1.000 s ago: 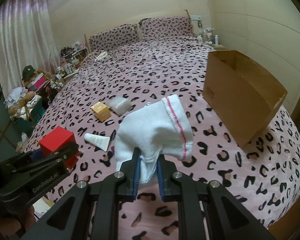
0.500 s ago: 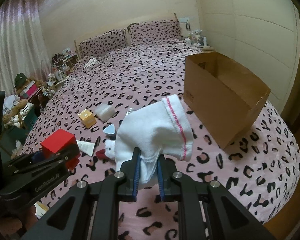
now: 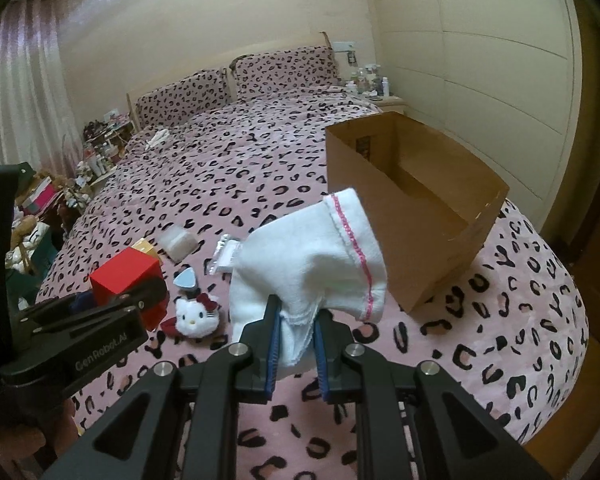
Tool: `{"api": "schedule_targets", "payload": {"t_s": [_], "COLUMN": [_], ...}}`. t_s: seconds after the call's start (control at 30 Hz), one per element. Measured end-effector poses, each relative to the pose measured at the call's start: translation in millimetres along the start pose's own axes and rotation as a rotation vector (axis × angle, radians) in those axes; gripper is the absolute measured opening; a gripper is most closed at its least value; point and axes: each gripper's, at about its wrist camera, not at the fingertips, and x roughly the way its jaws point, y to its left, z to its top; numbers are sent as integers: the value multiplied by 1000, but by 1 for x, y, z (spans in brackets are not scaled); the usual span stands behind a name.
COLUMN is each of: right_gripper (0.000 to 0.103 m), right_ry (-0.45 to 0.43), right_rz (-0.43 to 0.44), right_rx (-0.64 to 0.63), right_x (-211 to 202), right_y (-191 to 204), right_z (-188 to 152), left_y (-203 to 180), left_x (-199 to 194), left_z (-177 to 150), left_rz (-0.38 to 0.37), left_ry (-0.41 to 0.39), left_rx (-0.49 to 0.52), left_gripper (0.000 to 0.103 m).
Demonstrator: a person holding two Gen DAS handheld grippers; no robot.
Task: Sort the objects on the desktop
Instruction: 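Carry the red box and white sock with both tools toward the cardboard box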
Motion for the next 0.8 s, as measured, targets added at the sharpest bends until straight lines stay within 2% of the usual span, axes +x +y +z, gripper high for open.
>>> {"api": "schedule_targets", "payload": {"t_s": [0.8], "right_gripper": [15], "right_ry": [-17], "right_rz": [-88], "right_rx": [42], "right_x": [1], "right_y": [-40], "right_z": [13], "left_y": [-46], "left_x": [30], "left_z": [23], "left_rz": [-69], "left_ry": [25], "left_rx": [90], "left_gripper": [49]}}
